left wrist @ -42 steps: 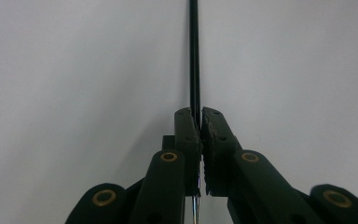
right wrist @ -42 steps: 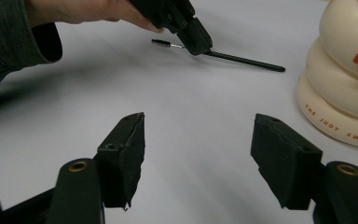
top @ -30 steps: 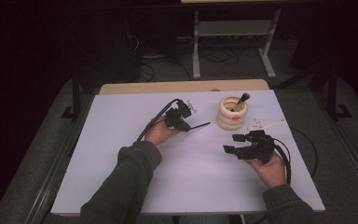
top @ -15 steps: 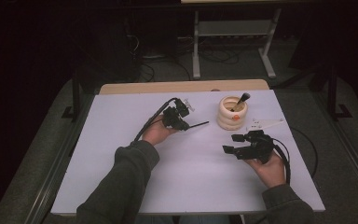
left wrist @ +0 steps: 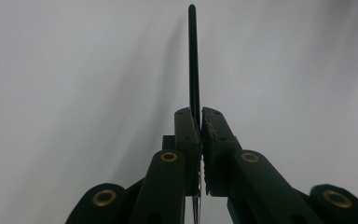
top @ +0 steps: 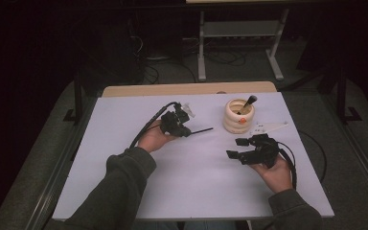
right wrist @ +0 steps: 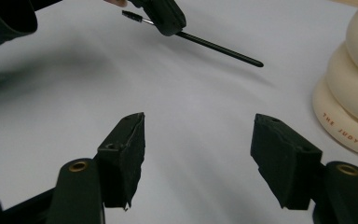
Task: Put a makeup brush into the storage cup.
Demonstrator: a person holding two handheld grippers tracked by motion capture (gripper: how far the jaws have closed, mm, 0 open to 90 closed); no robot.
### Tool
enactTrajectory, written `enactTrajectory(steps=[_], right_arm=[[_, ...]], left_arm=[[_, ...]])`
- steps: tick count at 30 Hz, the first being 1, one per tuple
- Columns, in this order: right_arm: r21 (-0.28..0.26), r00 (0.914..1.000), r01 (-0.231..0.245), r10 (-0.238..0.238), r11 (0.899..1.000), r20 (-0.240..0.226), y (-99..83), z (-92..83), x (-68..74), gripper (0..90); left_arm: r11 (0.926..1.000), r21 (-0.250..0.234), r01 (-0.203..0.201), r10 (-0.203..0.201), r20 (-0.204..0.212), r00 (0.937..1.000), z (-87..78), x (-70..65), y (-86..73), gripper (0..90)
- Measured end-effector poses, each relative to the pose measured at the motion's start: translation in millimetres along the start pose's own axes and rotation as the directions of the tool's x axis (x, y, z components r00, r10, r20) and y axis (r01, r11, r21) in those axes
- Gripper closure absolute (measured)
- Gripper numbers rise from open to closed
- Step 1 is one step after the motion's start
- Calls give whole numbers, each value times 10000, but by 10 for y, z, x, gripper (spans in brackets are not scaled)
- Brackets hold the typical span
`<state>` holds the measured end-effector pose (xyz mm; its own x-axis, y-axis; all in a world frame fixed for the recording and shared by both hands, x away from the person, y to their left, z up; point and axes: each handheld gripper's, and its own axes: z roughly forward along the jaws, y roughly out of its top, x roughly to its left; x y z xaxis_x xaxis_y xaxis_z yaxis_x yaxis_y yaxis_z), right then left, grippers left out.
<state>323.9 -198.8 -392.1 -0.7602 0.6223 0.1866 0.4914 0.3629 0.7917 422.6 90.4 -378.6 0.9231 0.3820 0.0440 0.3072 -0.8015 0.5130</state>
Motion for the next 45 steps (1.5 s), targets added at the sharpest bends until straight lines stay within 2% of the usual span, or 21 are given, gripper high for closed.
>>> enactTrajectory(steps=[3, 4, 7, 12, 18, 25, 31, 32, 35, 37, 38, 42, 44, 45], right_arm=[[119, 9998, 163, -162, 9998, -112, 37, 10, 31, 339], [220, 9996, 248, -245, 9995, -132, 52, 17, 45, 338], [363, 9982, 525, -515, 9980, -296, 88, 41, 72, 341], [674, 9955, 797, -759, 9945, -572, 180, 76, 130, 344], [897, 9863, 1385, -1292, 9863, -1022, 318, 102, 228, 345], [1185, 9710, 1940, -1735, 9738, -1643, 501, 178, 351, 349], [1428, 9482, 2731, -2413, 9513, -2065, 608, 284, 454, 364], [1492, 9453, 2787, -2436, 9487, -2168, 621, 301, 466, 366], [1543, 9329, 3041, -2611, 9401, -2481, 645, 351, 509, 373], [1610, 9250, 3118, -2604, 9364, -2768, 647, 384, 550, 385], [1635, 9174, 3335, -2797, 9284, -2831, 645, 408, 558, 395], [1850, 8944, 3759, -3034, 9080, -3286, 628, 488, 608, 468], [1952, 8873, 3907, -3116, 8996, -3401, 619, 511, 634, 541], [2015, 8834, 3986, -3155, 8947, -3466, 616, 522, 644, 550]], left_arm=[[9998, 20, -175, 175, 24, 9998, -91, -43, -36, 861], [10000, -60, -74, 75, 77, 9999, -113, -67, -49, 861], [9998, -76, -194, 195, 106, 9998, -184, -117, -89, 861], [9980, 154, -606, 603, 161, 9980, -264, -222, -150, 861], [9957, 126, -916, 913, 243, 9955, -381, -340, -234, 861], [9909, -272, -1315, 1328, 574, 9895, -531, -503, -318, 861], [9836, -592, -1705, 1757, 979, 9796, -648, -622, -349, 860], [9807, -608, -1857, 1912, 1012, 9763, -664, -640, -349, 861], [9779, -820, -1922, 2011, 1200, 9722, -695, -696, -355, 860], [9737, -868, -2108, 2209, 1311, 9664, -711, -730, -353, 861], [9721, -880, -2176, 2282, 1373, 9639, -717, -750, -351, 860], [9612, -973, -2582, 2709, 1550, 9501, -729, -824, -341, 860], [9558, -900, -2798, 2911, 1585, 9435, -730, -839, -338, 860], [9557, -886, -2806, 2918, 1628, 9425, -725, -840, -337, 860]])
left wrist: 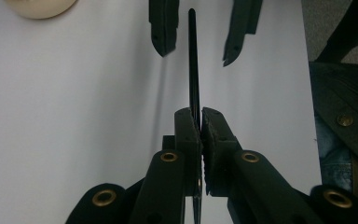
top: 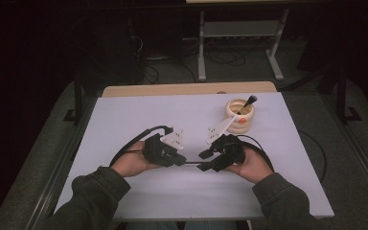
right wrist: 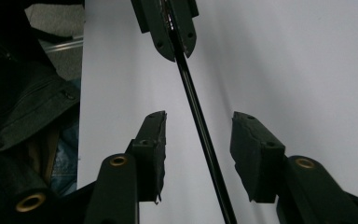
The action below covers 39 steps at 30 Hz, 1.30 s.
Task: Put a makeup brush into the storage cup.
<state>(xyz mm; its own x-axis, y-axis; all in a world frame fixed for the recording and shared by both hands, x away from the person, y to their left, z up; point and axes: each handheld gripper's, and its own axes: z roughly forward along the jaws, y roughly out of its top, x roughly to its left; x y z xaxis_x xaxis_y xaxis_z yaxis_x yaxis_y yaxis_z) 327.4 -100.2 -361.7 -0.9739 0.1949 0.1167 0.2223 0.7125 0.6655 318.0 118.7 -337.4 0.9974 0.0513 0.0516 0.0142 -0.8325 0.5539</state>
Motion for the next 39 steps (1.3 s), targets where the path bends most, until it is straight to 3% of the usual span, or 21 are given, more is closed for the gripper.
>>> enactTrajectory(steps=[10, 19, 23, 27, 28, 31, 36, 39], right_arm=[[454, 9983, 219, -194, 9987, -547, 15, 120, 3, 648], [524, 9942, 437, -383, 9977, -1009, 21, 172, 36, 810], [627, 9916, 654, -579, 9959, -1156, 25, 191, 64, 840], [584, 9904, 719, -644, 9957, -1219, 16, 196, 88, 846], [535, 9904, 696, -626, 9961, -1233, 7, 195, 100, 846], [497, 9903, 750, -685, 9959, -1211, -37, 179, 108, 846], [167, 9918, 539, -516, 9984, -1170, -132, 99, 100, 846], [-64, 9927, 434, -438, 9990, -1124, -187, 53, 105, 846]], left_arm=[[9996, -209, -209, 217, 364, 9991, 27, -53, 28, 860], [9992, -252, -322, 338, 655, 9973, 42, -52, 9, 860], [9991, -266, -331, 352, 825, 9960, 52, -52, -16, 859], [9975, -688, 138, -73, 930, 9956, 52, -52, -76, 823], [9971, -724, 254, -186, 937, 9954, 45, -44, -95, 747], [9950, -836, 550, -461, 1055, 9933, 21, -41, -171, 666], [9847, -1302, 1157, -1022, 1060, 9891, -49, -16, -317, 566], [9774, -1546, 1439, -1267, 1157, 9852, -78, 0, -397, 552]])
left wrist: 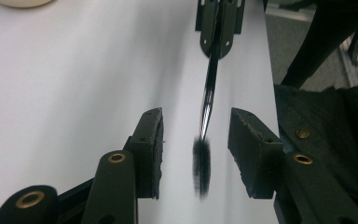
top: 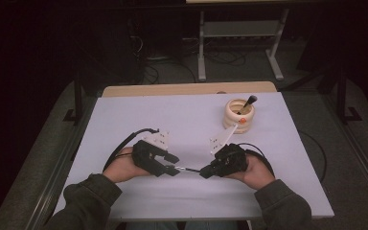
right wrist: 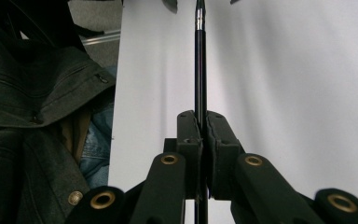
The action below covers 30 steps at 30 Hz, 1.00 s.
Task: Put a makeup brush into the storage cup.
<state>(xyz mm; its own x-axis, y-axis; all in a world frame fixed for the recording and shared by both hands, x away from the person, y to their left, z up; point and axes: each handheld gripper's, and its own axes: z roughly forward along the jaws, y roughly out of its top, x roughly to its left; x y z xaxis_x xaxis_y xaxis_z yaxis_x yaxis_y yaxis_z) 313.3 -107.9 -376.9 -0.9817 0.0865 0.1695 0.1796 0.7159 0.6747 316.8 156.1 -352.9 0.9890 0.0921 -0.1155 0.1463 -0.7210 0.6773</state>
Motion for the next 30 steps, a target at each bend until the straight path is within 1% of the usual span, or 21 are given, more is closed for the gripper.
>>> enactTrajectory(steps=[1, 2, 3, 7, 8, 9, 12, 14, 16, 17, 18, 19, 20, 22, 24, 25, 26, 27, 28, 30], right_arm=[[-43, 10000, -43, 43, 10000, -10, -12, -8, 4, 846], [-55, 10000, -49, 49, 10000, 13, -17, -13, 8, 846], [-69, 10000, -25, 25, 10000, 27, -17, -14, 8, 846], [-188, 10000, 90, -89, 9998, 33, 24, 11, 20, 845], [-212, 9999, 114, -113, 9997, 63, 32, 17, 25, 845], [-236, 9997, 206, -204, 9995, 92, 37, 24, 23, 845], [-206, 9996, 236, -233, 9995, 156, 52, 45, 35, 844], [-292, 9994, 312, -307, 9991, 175, 62, 53, 32, 845], [-306, 9994, 335, -331, 9990, 141, 75, 60, 34, 844], [-344, 9993, 357, -352, 9988, 159, 80, 69, 36, 843], [-326, 9993, 344, -338, 9989, 174, 84, 76, 41, 842], [-288, 9990, 392, -386, 9988, 206, 86, 82, 39, 839], [-287, 9988, 443, -437, 9986, 223, 87, 92, 33, 833], [-186, 9990, 317, -311, 9993, 313, 91, 108, 30, 813], [-53, 9991, 211, -209, 9998, 369, 97, 128, 19, 704], [32, 9994, 105, -106, 9999, 327, 101, 142, 13, 666], [142, 9995, 36, -41, 9999, 326, 105, 156, 12, 661], [275, 9990, 75, -87, 9996, 449, 109, 170, 17, 653], [426, 9980, 41, -68, 9991, 626, 114, 181, 25, 655], [699, 9968, 47, -102, 9975, 790, 125, 195, 29, 670]], left_arm=[[9999, -47, 149, -149, 40, 9999, -1, -2, -12, 554], [9998, -102, 154, -154, 29, 9999, 0, -6, -18, 560], [9999, -127, 86, -85, 84, 9999, 4, -9, -15, 570], [9999, 63, -129, 129, 148, 9998, 63, -44, 16, 611], [9997, 170, -199, 196, 167, 9997, 75, -44, 20, 626], [9997, 169, -199, 196, 160, 9997, 87, -44, 20, 646], [9995, 223, -216, 209, 283, 9994, 102, -35, 26, 713], [9996, 216, -192, 184, 353, 9992, 101, -32, 30, 749], [9996, 140, -242, 237, 314, 9992, 98, -22, 29, 806], [9998, 126, -169, 163, 458, 9988, 98, -12, 26, 815], [9997, 161, -187, 178, 557, 9983, 98, -6, 24, 828], [9997, 189, -172, 160, 613, 9980, 101, -8, 23, 842], [9995, 223, -240, 226, 591, 9980, 104, -6, 25, 848], [9991, 357, -223, 202, 574, 9981, 107, -7, 28, 853], [9985, 499, -230, 208, 436, 9988, 103, 2, 32, 855], [9982, 595, -119, 95, 413, 9991, 101, -2, 30, 856], [9975, 708, -88, 65, 320, 9995, 104, -3, 28, 856], [9957, 921, -119, 100, 212, 9997, 111, -4, 28, 857], [9931, 1163, -139, 121, 161, 9998, 122, -10, 29, 857], [9885, 1496, -224, 204, 147, 9997, 143, -17, 30, 857]])
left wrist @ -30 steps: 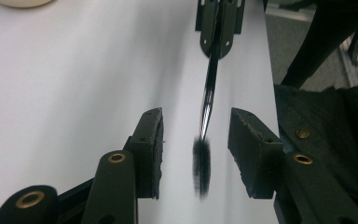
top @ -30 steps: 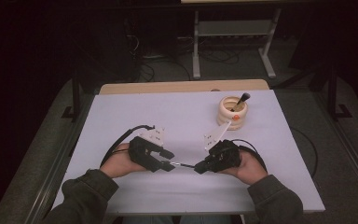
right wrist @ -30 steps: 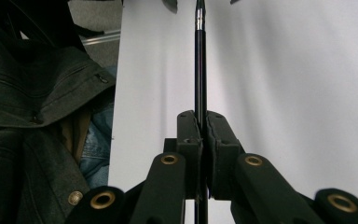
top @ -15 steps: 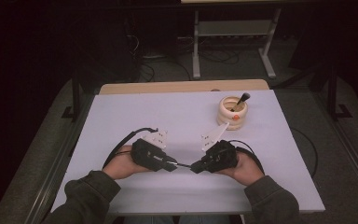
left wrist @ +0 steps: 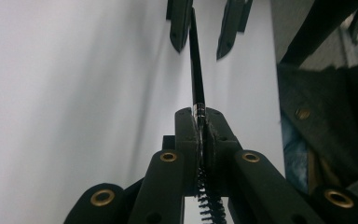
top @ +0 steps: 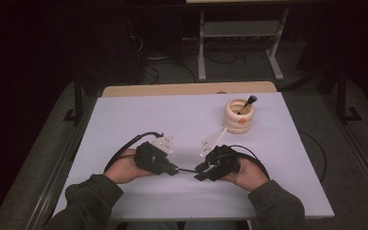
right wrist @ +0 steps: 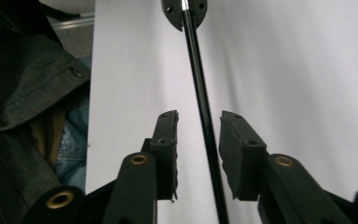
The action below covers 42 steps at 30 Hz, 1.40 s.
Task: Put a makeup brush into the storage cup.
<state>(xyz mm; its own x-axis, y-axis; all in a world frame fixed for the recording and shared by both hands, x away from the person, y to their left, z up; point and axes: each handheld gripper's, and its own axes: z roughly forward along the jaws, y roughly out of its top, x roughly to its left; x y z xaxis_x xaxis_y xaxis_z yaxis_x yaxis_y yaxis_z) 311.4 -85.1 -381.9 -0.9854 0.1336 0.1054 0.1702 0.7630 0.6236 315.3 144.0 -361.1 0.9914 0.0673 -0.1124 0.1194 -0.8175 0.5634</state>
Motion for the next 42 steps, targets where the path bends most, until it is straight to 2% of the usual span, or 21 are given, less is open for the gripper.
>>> enactTrajectory(steps=[3, 6, 9, 11, 12, 13, 15, 16, 17, 20, 22, 25, 26, 27, 31, 34, 36, 38, 40, 41, 42], right_arm=[[182, 10000, 23, -24, 9998, 66, 27, 23, 15, 703], [483, 9996, 270, -273, 9985, 60, 56, 79, 48, 789], [588, 9992, 401, -398, 9975, -63, 63, 119, 80, 831], [541, 9989, 468, -464, 9974, -80, 60, 123, 90, 840], [433, 9986, 505, -499, 9978, -147, 53, 122, 93, 844], [251, 9994, 337, -335, 9991, -93, 16, 106, 93, 846], [216, 9994, 325, -324, 9992, -85, 4, 102, 93, 846], [123, 9994, 321, -320, 9994, -91, -14, 93, 89, 846], [-162, 9997, 235, -236, 9996, -78, -66, 63, 77, 846], [-868, 10000, -15, 17, 9962, 25, -127, -7, 61, 846], [-1492, 9994, -352, 360, 9882, 24, -157, -51, 51, 845], [-2065, 9968, -782, 804, 9753, 24, -167, -74, 63, 844], [-2126, 9974, -606, 674, 9753, 249, -171, -66, 49, 844], [-2200, 9965, -686, 773, 9731, 313, -166, -58, 53, 843], [-2464, 9953, -810, 916, 9658, 321, -138, -6, 65, 842], [-2519, 9955, -765, 882, 9647, 354, -119, 29, 59, 842], [-2532, 9953, -794, 910, 9642, 344, -106, 46, 56, 842], [-2434, 9961, -579, 721, 9682, 500, -94, 70, 47, 841], [-2355, 9961, -607, 741, 9700, 485, -74, 99, 58, 837], [-2322, 9964, -528, 667, 9712, 527, -65, 113, 60, 838], [-2289, 9970, -396, 539, 9726, 565, -56, 126, 59, 839]], left_arm=[[9999, 62, -114, 113, 154, 9998, 30, -19, 14, 857], [9998, 26, -205, 204, 246, 9995, 35, -38, 36, 857], [9998, -71, -177, 179, 185, 9997, 29, -47, 33, 851], [9998, -151, -143, 144, 76, 9999, 17, -39, 26, 806], [9985, -549, 44, -36, 157, 9999, -16, -14, 3, 806], [9969, -759, 216, -207, 124, 9997, -42, -4, -13, 719], [9960, -841, 310, -302, 113, 9995, -55, 3, -24, 675], [9933, -999, 583, -576, 103, 9983, -87, 17, -53, 675], [9906, -1150, 740, -729, 134, 9972, -98, 27, -69, 617], [9849, -1423, 989, -967, 220, 9951, -110, 57, -99, 579], [9793, -1663, 1151, -1124, 256, 9933, -102, 64, -97, 582], [9719, -2015, 1217, -1192, 245, 9926, -103, 56, -67, 605], [9681, -2142, 1298, -1276, 242, 9915, -106, 51, -52, 616], [9667, -2219, 1276, -1274, 151, 9917, -114, 50, -35, 620], [9508, -2741, 1442, -1506, -24, 9886, -158, 49, 20, 679], [9437, -2939, 1518, -1597, -29, 9872, -178, 56, 35, 771], [9405, -3008, 1583, -1632, 90, 9866, -189, 69, 34, 793], [9356, -3077, 1728, -1690, 392, 9848, -191, 83, 32, 817], [9318, -3152, 1801, -1668, 689, 9836, -191, 91, 35, 842], [9301, -3197, 1807, -1667, 708, 9835, -190, 84, 40, 848], [9323, -3175, 1735, -1605, 668, 9848, -192, 79, 50, 852]])
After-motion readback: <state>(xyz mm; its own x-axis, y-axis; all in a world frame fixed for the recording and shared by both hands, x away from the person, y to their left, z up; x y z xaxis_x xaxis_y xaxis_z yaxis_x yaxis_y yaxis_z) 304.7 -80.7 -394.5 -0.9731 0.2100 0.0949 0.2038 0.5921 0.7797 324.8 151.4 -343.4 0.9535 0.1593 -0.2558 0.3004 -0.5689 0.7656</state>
